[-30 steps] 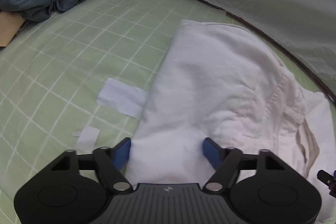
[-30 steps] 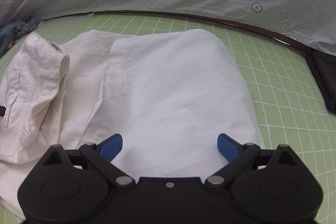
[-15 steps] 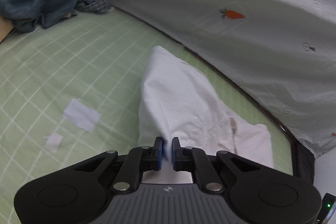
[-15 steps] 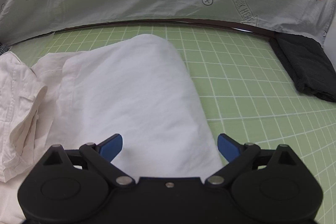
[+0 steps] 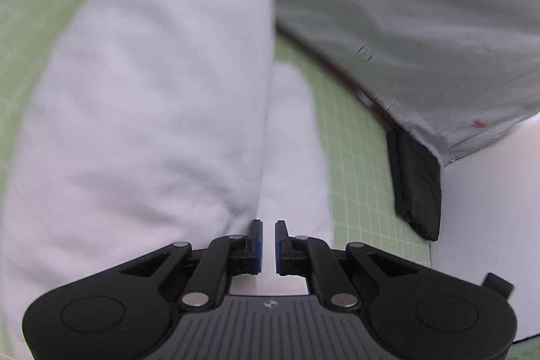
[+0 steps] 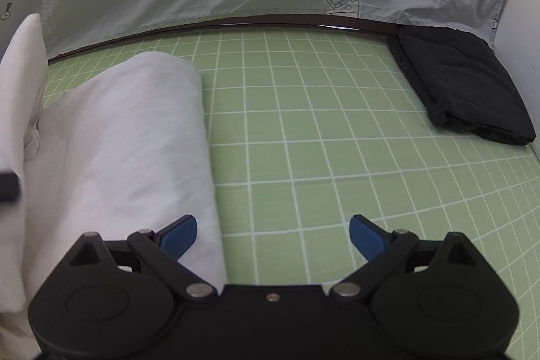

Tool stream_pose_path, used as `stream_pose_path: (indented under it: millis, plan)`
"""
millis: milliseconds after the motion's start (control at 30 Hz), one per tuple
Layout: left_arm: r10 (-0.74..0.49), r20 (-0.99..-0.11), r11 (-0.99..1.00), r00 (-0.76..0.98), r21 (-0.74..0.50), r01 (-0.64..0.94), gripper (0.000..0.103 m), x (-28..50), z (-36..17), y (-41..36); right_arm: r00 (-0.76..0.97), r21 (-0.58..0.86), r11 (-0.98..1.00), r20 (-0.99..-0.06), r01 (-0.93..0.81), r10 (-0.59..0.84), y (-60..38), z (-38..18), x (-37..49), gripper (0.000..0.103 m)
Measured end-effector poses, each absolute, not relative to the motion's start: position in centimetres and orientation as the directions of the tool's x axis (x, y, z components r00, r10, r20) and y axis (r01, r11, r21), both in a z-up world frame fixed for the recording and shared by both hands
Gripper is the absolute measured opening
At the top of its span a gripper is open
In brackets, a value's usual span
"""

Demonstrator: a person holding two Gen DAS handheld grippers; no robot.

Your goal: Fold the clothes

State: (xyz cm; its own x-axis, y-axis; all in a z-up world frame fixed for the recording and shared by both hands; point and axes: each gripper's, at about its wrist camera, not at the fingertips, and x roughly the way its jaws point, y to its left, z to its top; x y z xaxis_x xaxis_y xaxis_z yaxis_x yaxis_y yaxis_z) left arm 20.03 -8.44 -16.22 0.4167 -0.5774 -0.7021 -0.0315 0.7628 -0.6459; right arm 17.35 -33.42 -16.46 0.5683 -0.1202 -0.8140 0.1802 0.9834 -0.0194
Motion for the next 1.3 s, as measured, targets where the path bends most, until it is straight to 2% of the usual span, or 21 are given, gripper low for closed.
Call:
stream_pose_path:
  millis: [33, 133, 267, 300, 367, 400, 433, 600, 700, 833, 1033, 1067, 1100, 1167, 1233, 1300]
  plan:
    - [-0.579, -0.713, 0.756, 0.396, -0.651, -0.068, 0.003, 20.2, -17.5, -8.8, 0.564, -0.016, 0.983, -0.817, 0.183, -0.118, -33.9, -16.6, 17.4, 0.098]
    - [-0.584, -0.738, 0.734, 0.338, -0.658, -0.168, 0.003, 20.6, -20.9, -9.6, 0.552, -0.005, 0.982, -0.826, 0.19, -0.111, -35.2, -17.0, 17.6, 0.098]
    - [-0.581, -0.738, 0.731, 0.342, -0.658, -0.18, 0.003, 20.7, -20.6, -9.7, 0.536, 0.009, 0.98, -0.838, 0.2, -0.102, -36.9, -17.5, 17.9, 0.098]
    - [-0.584, -0.736, 0.732, 0.343, -0.66, -0.171, 0.005, 20.6, -20.4, -9.8, 0.532, 0.015, 0.979, -0.841, 0.203, -0.098, -37.1, -17.6, 18.0, 0.098]
    - [-0.608, -0.716, 0.719, 0.344, -0.68, -0.144, 0.018, 20.5, -19.4, -9.5, 0.531, 0.025, 0.978, -0.842, 0.205, -0.09, -37.1, -17.6, 18.1, 0.098]
    - [-0.629, -0.695, 0.702, 0.348, -0.7, -0.13, 0.029, 20.4, -18.7, -9.4, 0.536, 0.031, 0.979, -0.84, 0.203, -0.085, -37.0, -17.4, 18.1, 0.098]
    - [-0.649, -0.671, 0.683, 0.358, -0.721, -0.113, 0.034, 20.2, -18.1, -9.2, 0.543, 0.04, 0.979, -0.837, 0.2, -0.077, -36.9, -17.2, 18.1, 0.098]
    - [-0.707, -0.549, 0.599, 0.445, -0.8, -0.035, 0.047, 19.2, -14.2, -7.1, 0.58, 0.111, 0.978, -0.814, 0.176, -0.013, -36.6, -15.6, 18.5, 0.101]
    - [-0.687, -0.505, 0.576, 0.522, -0.817, -0.032, 0.053, 18.6, -12.4, -4.9, 0.624, 0.167, 0.973, -0.781, 0.161, 0.031, -36.4, -14.1, 19.1, 0.102]
    - [-0.56, -0.563, 0.632, 0.608, -0.765, -0.125, 0.055, 18.0, -11.7, -1.2, 0.667, 0.307, 0.947, -0.726, 0.098, 0.167, -35.6, -12.6, 20.6, 0.102]
    - [-0.453, -0.627, 0.597, 0.633, -0.741, -0.306, 0.055, 16.7, -14.3, 4.3, 0.6, 0.643, 0.766, -0.608, -0.012, 0.52, -33.2, -14.1, 24.0, 0.1]
    - [-0.45, -0.625, 0.577, 0.638, -0.749, -0.327, 0.055, 16.3, -14.9, 5.0, 0.577, 0.68, 0.733, -0.588, -0.026, 0.566, -32.4, -14.8, 24.5, 0.096]
    - [-0.449, -0.621, 0.556, 0.642, -0.757, -0.344, 0.055, 16.0, -15.4, 5.5, 0.554, 0.715, 0.698, -0.566, -0.039, 0.611, -31.6, -15.4, 25.1, 0.086]
    - [-0.458, -0.608, 0.517, 0.648, -0.776, -0.363, 0.055, 15.7, -16.2, 6.2, 0.503, 0.78, 0.623, -0.515, -0.06, 0.694, -30.1, -16.8, 26.1, 0.075]
    - [-0.459, -0.604, 0.498, 0.651, -0.782, -0.374, 0.055, 15.6, -16.6, 6.4, 0.453, 0.819, 0.568, -0.478, -0.081, 0.753, -28.4, -18.0, 27.1, 0.075]
    - [-0.466, -0.6, 0.486, 0.651, -0.788, -0.378, 0.055, 15.6, -16.8, 6.7, 0.416, 0.793, 0.598, -0.508, -0.117, 0.754, -26.2, -18.4, 27.5, 0.082]
